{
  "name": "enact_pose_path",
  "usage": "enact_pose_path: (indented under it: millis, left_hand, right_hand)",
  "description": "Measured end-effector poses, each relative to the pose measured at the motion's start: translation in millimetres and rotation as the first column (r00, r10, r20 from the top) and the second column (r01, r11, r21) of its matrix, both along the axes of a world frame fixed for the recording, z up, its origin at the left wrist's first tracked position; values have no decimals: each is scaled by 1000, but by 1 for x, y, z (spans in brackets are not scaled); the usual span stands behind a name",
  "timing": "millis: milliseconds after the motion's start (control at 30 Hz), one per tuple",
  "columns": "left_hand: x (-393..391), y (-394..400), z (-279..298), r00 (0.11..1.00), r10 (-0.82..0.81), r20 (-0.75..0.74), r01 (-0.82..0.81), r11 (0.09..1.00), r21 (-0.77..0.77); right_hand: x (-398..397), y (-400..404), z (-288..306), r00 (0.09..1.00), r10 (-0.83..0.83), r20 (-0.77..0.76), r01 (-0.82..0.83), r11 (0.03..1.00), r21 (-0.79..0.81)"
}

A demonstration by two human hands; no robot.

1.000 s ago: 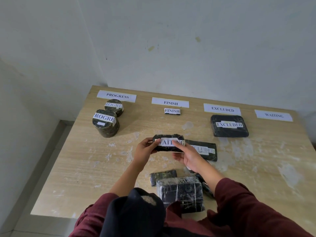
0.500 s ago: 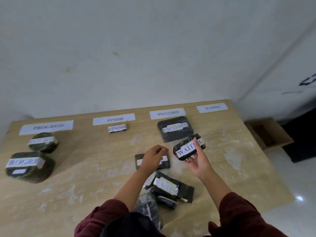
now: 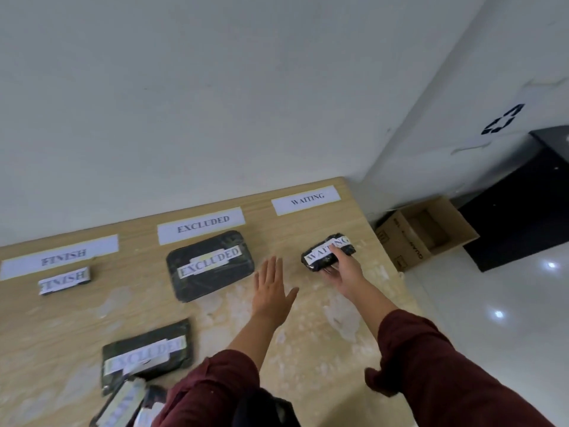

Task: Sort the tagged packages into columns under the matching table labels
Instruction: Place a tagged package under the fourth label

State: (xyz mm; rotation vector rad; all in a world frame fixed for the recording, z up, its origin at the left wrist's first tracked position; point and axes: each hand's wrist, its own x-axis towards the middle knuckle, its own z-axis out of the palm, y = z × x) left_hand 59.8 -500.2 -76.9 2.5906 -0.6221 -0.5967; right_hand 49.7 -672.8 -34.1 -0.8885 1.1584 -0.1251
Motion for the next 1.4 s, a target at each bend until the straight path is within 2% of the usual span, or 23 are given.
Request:
enact_pose_path:
  millis: [100, 200, 267, 300, 367, 467, 533, 633, 800, 933, 1000, 1133, 1267, 1333, 1400]
  left_hand:
    - [8, -15, -25, 997, 8, 72, -11, 998, 54]
    - [12, -21, -43, 989, 65, 133, -72, 996, 49]
    - [11, -25, -49, 984, 84, 160, -97, 993, 73]
    - [9, -27, -51, 981, 91, 172, -107, 990, 88]
    - [7, -27, -53, 974, 101, 203, -121, 989, 89]
    - [7, -28, -53, 972, 113, 206, -131, 989, 74]
    - [7, -29, -53, 972, 127, 198, -144, 987, 74]
    - [7, -29, -52, 971, 136, 197, -152, 986, 68]
    - [7, -29, -51, 967, 143, 210, -159, 985, 62]
    - [8, -27, -48, 973, 129, 190, -145, 987, 70]
    - [9, -24, -44, 981, 115, 156, -125, 991, 57]
    - [7, -8, -25, 993, 105, 48, -104, 994, -28]
    - [-17, 33, -4, 991, 113, 79, -95, 976, -198]
    - [-34, 58, 4, 987, 104, 123, -71, 966, -251]
    - [-49, 85, 12, 970, 183, 162, -135, 953, -270]
  right_hand:
    - [23, -25, -15, 998, 52, -28, -54, 997, -48]
    - [36, -37, -26, 994, 65, -91, -81, 981, -179]
    - [38, -37, -32, 979, 76, -189, -142, 921, -363]
    - [35, -35, -36, 959, 67, -274, -205, 833, -514]
    - [26, -29, -44, 934, 15, -356, -296, 587, -753]
    - [13, -24, -57, 883, 187, -430, -468, 277, -839]
    - [12, -26, -67, 856, 267, -443, -499, 199, -844]
    - [26, -33, -71, 858, 325, -397, -474, 207, -856]
    - [48, -48, -67, 826, 361, -433, -519, 187, -834]
    - [41, -42, -65, 794, 337, -506, -567, 112, -816]
    - [30, -33, -62, 813, 335, -476, -537, 115, -836]
    - [-13, -3, -60, 868, 360, -343, -424, 178, -888]
    - [-55, 38, -66, 841, 417, -346, -462, 219, -859]
    - [-69, 61, -67, 815, 465, -346, -477, 199, -856]
    - [-81, 86, -65, 774, 540, -330, -462, 125, -878]
